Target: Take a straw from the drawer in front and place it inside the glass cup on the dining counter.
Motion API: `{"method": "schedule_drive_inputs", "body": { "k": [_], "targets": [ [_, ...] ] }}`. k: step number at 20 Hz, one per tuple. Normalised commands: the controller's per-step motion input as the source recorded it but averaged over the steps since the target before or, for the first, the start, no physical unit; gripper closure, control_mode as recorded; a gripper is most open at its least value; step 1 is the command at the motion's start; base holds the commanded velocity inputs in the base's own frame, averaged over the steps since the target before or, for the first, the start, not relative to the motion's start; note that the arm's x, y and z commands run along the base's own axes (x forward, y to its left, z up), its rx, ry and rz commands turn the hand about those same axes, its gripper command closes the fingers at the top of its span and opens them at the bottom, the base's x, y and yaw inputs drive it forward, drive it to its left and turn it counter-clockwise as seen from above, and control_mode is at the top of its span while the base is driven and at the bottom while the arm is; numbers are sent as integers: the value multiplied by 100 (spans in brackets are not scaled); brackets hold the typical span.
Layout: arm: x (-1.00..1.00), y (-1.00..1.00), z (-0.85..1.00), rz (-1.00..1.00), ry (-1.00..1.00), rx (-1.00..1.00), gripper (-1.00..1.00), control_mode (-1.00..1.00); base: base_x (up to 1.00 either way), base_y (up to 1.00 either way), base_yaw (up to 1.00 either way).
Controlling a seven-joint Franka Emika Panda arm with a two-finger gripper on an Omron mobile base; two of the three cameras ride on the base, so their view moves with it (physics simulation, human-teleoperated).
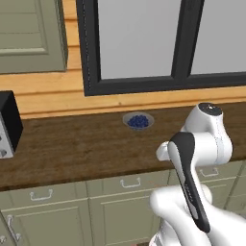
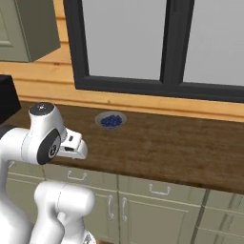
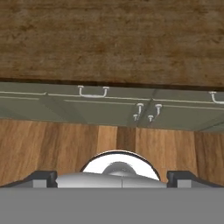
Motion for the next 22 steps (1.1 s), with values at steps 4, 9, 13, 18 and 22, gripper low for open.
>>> {"method": "schedule_drive_inputs", "body": {
  "k": [4,9,13,18,22],
  "targets": [
    [0,0,0,0,0,0,-100,100,-28,-57,17],
    [0,0,0,0,0,0,-100,100,-18,-65,21],
    [0,0,0,0,0,0,-100,100,-3,-54,30],
    [0,0,0,0,0,0,-100,100,0,-41,39],
    [0,0,0,0,0,0,-100,100,-9,-38,44]
  ]
}}
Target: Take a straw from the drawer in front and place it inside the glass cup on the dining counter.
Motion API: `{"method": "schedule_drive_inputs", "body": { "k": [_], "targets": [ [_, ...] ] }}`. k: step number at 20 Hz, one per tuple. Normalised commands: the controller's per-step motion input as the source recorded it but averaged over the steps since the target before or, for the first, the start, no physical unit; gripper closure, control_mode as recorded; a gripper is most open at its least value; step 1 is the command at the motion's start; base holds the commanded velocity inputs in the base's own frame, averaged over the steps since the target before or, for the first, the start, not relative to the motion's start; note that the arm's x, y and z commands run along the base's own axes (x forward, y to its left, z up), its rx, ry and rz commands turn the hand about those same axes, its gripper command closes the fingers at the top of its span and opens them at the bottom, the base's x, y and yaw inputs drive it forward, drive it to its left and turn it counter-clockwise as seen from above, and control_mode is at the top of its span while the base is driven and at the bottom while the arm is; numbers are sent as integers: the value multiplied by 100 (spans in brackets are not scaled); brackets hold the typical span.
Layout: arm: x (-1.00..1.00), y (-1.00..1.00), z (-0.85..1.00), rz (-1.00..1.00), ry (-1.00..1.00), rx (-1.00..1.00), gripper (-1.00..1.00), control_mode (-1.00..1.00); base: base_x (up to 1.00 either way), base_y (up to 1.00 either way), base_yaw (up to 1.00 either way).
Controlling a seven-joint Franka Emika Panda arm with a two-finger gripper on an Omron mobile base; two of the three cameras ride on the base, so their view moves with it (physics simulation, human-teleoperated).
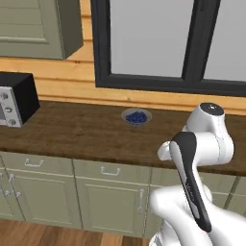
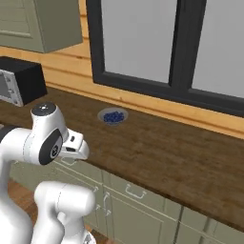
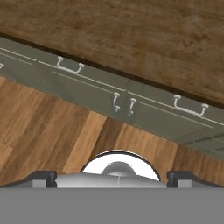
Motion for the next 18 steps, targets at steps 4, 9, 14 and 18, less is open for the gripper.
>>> {"method": "schedule_drive_inputs", "body": {
  "k": [4,9,14,18],
  "targets": [
    [0,0,0,0,0,0,-100,100,-27,-49,42],
    [0,0,0,0,0,0,-100,100,-36,-50,40],
    [0,0,0,0,0,0,-100,100,-24,-40,41],
    [0,0,-7,11,0,0,-100,-100,-2,-11,33]
  ]
}}
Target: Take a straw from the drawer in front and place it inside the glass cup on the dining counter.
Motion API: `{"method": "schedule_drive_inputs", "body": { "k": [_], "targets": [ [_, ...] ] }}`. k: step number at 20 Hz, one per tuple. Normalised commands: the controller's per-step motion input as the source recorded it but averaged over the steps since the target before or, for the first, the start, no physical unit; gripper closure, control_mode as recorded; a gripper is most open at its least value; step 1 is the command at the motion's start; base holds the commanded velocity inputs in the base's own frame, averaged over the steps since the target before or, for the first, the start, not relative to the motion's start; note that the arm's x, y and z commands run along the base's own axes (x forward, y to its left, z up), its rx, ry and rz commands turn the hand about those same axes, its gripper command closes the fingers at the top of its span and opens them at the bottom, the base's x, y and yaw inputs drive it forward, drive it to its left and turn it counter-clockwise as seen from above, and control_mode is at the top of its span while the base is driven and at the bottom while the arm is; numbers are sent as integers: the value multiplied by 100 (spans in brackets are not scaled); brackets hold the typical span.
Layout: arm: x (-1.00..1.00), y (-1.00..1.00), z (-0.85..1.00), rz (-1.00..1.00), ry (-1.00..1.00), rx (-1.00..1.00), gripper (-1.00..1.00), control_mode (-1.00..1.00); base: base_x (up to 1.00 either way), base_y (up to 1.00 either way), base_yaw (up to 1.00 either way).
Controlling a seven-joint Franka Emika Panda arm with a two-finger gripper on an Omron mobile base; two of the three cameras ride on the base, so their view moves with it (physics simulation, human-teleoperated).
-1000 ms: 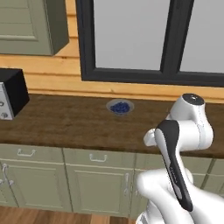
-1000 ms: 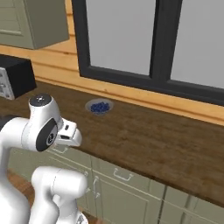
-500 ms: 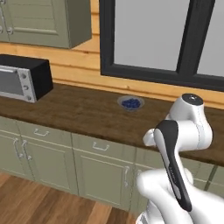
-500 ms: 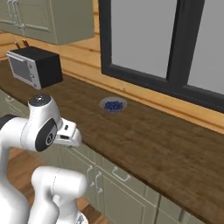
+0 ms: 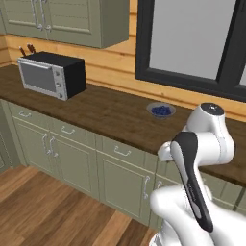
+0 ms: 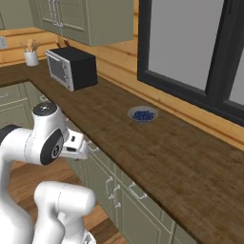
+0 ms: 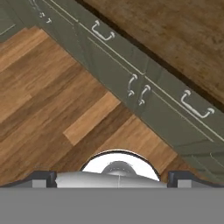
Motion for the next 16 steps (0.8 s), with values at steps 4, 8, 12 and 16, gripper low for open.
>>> {"method": "schedule_drive_inputs", "body": {
  "k": [4,8,12,16],
  "targets": [
    [4,0,-24,45,0,-7,-100,-100,0,0,0],
    [38,6,-22,44,5,-14,-100,-100,0,0,0],
    [97,55,-5,14,17,-17,-100,-100,0,0,0],
    [100,61,-13,4,25,-16,-100,-100,0,0,0]
  ]
}}
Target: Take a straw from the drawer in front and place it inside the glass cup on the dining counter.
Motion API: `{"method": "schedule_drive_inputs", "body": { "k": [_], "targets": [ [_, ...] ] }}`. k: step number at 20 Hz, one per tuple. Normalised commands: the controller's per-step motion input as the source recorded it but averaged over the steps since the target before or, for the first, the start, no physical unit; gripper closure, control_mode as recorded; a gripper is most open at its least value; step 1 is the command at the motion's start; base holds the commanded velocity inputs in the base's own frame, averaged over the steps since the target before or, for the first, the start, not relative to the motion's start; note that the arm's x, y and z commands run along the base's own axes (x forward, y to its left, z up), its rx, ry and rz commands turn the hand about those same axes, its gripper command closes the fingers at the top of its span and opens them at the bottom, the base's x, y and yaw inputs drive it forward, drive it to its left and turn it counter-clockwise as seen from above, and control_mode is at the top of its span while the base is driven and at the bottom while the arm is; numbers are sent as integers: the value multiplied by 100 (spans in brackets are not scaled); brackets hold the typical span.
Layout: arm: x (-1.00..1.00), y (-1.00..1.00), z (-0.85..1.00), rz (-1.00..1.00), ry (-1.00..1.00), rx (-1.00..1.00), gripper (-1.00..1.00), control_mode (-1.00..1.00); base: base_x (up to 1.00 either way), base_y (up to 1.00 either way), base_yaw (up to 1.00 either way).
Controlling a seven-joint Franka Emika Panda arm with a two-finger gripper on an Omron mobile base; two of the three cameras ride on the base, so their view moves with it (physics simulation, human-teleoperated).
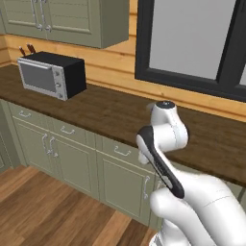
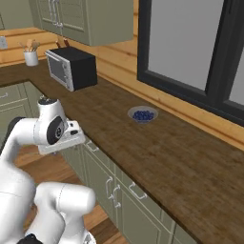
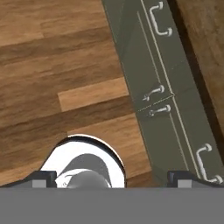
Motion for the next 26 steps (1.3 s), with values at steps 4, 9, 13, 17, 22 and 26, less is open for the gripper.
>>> {"method": "schedule_drive_inputs", "body": {
  "k": [4,9,13,17,22,26],
  "targets": [
    [100,30,-49,4,14,-12,-100,-100,0,0,0],
    [63,26,-75,0,0,-19,-100,-100,0,0,0],
    [24,34,-64,0,-25,-36,-100,-100,0,0,0],
    [13,16,-40,0,-39,-33,-100,-100,0,0,0],
    [15,3,-47,0,-37,-26,-100,-100,0,0,0],
    [37,0,-36,0,-23,-7,-100,-100,0,0,0]
  ]
}}
